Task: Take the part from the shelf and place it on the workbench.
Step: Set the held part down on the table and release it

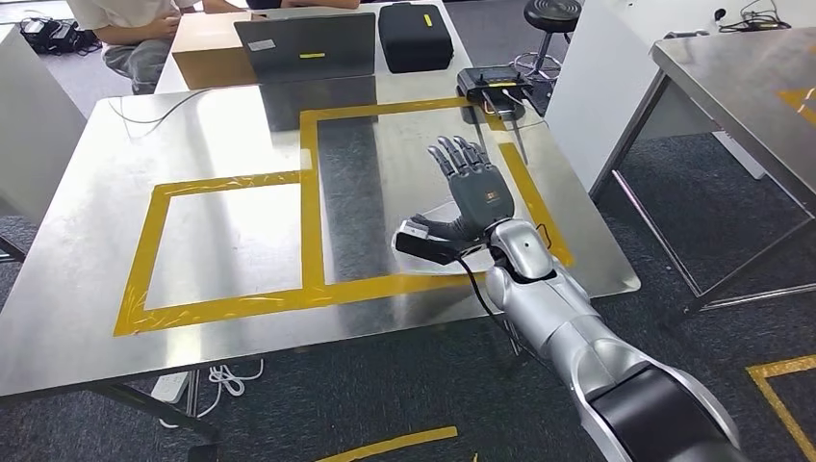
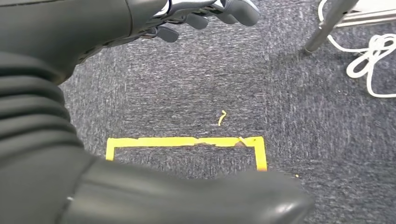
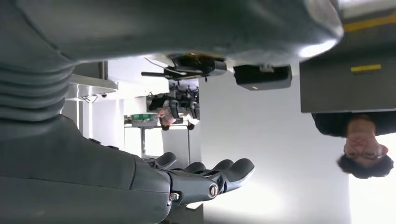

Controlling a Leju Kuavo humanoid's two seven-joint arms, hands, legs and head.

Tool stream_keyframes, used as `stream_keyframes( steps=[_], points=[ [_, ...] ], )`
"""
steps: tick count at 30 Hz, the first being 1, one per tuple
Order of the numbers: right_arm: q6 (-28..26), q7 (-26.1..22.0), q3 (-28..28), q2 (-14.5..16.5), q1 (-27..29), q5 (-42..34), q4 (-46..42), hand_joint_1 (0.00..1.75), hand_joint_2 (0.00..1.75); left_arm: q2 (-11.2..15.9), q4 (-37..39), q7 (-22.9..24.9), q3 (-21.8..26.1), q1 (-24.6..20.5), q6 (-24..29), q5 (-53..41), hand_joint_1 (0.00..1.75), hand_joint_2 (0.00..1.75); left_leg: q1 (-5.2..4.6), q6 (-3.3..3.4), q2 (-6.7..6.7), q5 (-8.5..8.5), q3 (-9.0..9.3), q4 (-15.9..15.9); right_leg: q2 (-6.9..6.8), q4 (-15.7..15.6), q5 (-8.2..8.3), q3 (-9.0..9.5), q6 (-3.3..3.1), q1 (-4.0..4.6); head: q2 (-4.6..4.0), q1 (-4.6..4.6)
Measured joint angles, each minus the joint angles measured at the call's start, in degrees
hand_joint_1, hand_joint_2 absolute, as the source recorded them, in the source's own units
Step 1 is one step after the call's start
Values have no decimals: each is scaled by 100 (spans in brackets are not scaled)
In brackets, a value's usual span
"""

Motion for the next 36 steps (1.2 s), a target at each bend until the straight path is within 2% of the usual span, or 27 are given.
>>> stream_keyframes(
  steps=[2, 3, 4, 6, 7, 8, 9, 10, 12, 13, 14, 17, 18, 19, 20, 22, 23, 24, 25, 26, 28, 29, 32, 33, 34, 36],
  points=[
    [-79, -41, -12, 9, -52, -26, -100, 0, 0, 3, 0, 33, 10, -1, 10, 0, 0, 0, 9, 45, 14, 30, 21, -41, 3, 19, -17, 2, 30, -15, 0, 0],
    [-119, -61, -24, 8, -84, -42, -158, 0, 0, 4, -1, 43, 12, -1, 17, 0, 0, 0, 22, 74, 28, 56, 35, -74, 0, 107, -92, -32, 38, -16, 0, 8],
    [-150, -78, -36, 4, -123, -57, -215, 0, 0, 7, -1, 46, 13, -2, 27, 0, 0, 0, 37, 100, 45, 76, 45, -109, -4, 306, -239, -117, 41, -14, 0, 17],
    [-179, -100, -55, -18, -180, -71, -339, 0, 0, 14, -1, 49, 16, 0, 47, 0, 0, 0, 40, 125, 70, 96, 42, -130, -13, 1011, -645, -421, 45, -8, 0, 34],
    [-174, -110, -58, -39, -192, -65, -399, 0, 0, 16, -1, 49, 17, 3, 55, -1, 0, 0, 36, 126, 76, 100, 33, -126, -13, 1380, -797, -577, 49, -8, 0, 36],
    [-167, -121, -61, -67, -192, -50, -465, 0, 0, 16, 0, 50, 19, 7, 59, -4, 0, 0, 34, 122, 79, 104, 22, -118, -13, 1607, -849, -666, 48, -9, 0, 36],
    [-162, -134, -62, -98, -191, -33, -534, 0, 0, 17, 0, 51, 20, 12, 62, -9, 0, 0, 33, 113, 79, 111, 8, -108, -15, 1623, -791, -657, 43, -11, 0, 38],
    [-161, -145, -63, -133, -194, -17, -610, 0, 0, 19, 0, 54, 20, 18, 64, -14, 0, 0, 34, 99, 78, 122, -8, -96, -17, 1403, -639, -529, 32, -13, 0, 39],
    [-170, -160, -68, -198, -201, 1, -797, 0, 0, 25, -1, 62, 21, 26, 64, -30, 0, 0, 31, 53, 75, 151, -40, -73, -24, 622, -318, -90, -5, -7, 0, 37],
    [-175, -163, -71, -226, -199, 3, -896, 0, 0, 30, -1, 66, 21, 27, 65, -42, 0, 0, 28, 19, 72, 170, -51, -68, -22, 341, -201, 58, -34, 9, 0, 37],
    [-178, -165, -73, -253, -194, 6, -991, 0, 0, 38, -1, 73, 22, 27, 67, -53, 0, 0, 23, -21, 71, 193, -59, -62, -21, 181, -157, 130, -70, 25, 0, 37],
    [-200, -165, -97, -355, -130, 19, -1280, 0, 0, 66, 0, 122, 24, 38, 82, -82, 0, 0, 28, -162, 68, 271, -92, -92, -15, 125, -78, 67, -202, 44, 0, 40],
    [-213, -169, -117, -400, -94, 16, -1397, 0, 0, 76, 1, 140, 26, 49, 91, -92, 0, 0, 34, -198, 71, 219, -129, -63, -18, 113, -31, 36, -252, 36, 0, 37],
    [-222, -178, -140, -461, -53, 5, -1531, 0, 0, 86, 1, 153, 29, 60, 99, -103, 0, 0, 41, -225, 73, 74, -193, 69, -24, 93, 23, -1, -300, 23, 0, 29],
    [-216, -187, -158, -541, -8, -15, -1681, 0, 0, 97, 2, 160, 36, 68, 104, -111, 0, 0, 48, -246, 77, -160, -288, 334, -32, 81, 75, -46, -334, 18, 0, 19],
    [-173, -199, -182, -736, 97, -74, -1977, 0, 0, 111, 2, 160, 51, 84, 106, -121, 0, 0, 50, -282, 80, -666, -491, 1086, -45, 85, 158, -150, -362, 28, 0, 4],
    [-150, -198, -195, -833, 146, -103, -2111, 0, 0, 122, 2, 160, 58, 94, 106, -125, 0, 0, 51, -294, 81, -799, -538, 1383, -51, 93, 195, -205, -360, 33, 0, 5],
    [-135, -197, -211, -916, 184, -130, -2227, 0, 0, 131, 2, 160, 63, 104, 106, -130, 0, 0, 51, -298, 81, -821, -495, 1496, -53, 104, 229, -258, -354, 36, 0, 4],
    [-124, -195, -232, -991, 206, -158, -2338, 0, 0, 141, 2, 162, 66, 108, 106, -140, 0, 0, 52, -294, 82, -748, -337, 1376, -52, 119, 263, -311, -341, 36, 0, 3],
    [-107, -194, -255, -1055, 210, -185, -2437, 0, 0, 150, 1, 168, 68, 106, 106, -153, 0, 0, 53, -285, 82, -628, -71, 1042, -49, 135, 293, -358, -323, 34, 0, 3],
    [-48, -198, -316, -1167, 173, -247, -2613, 0, 0, 163, -1, 189, 71, 80, 109, -180, 0, 0, 39, -237, 76, -511, 449, 286, -47, 156, 351, -426, -262, 36, 0, 7],
    [-12, -211, -342, -1209, 136, -284, -2674, 0, 0, 167, -1, 204, 72, 67, 113, -191, 0, 0, 25, -204, 70, -500, 586, 66, -47, 160, 379, -441, -225, 38, 0, 7],
    [40, -294, -368, -1333, 20, -411, -2766, 0, 0, 182, 0, 245, 74, 38, 135, -228, 0, 0, -3, -63, 58, -440, 576, -20, -41, 135, 476, -464, -104, 38, 0, 7],
    [38, -326, -369, -1382, -9, -457, -2778, 0, 0, 186, 0, 254, 75, 28, 146, -243, 0, 0, 4, -7, 64, -395, 541, -33, -39, 160, 443, -492, -71, 35, 0, 10],
    [34, -353, -371, -1431, -40, -502, -2789, 0, 0, 192, -1, 259, 75, 21, 158, -256, 0, 0, 14, 49, 71, -339, 493, -50, -38, 271, 317, -550, -44, 32, 0, 14],
    [22, -391, -372, -1515, -112, -579, -2793, 0, 0, 207, -2, 269, 75, 15, 170, -292, 0, 0, 20, 119, 86, -225, 362, -62, -36, 837, -170, -768, -14, 34, 0, 22]
  ],
)
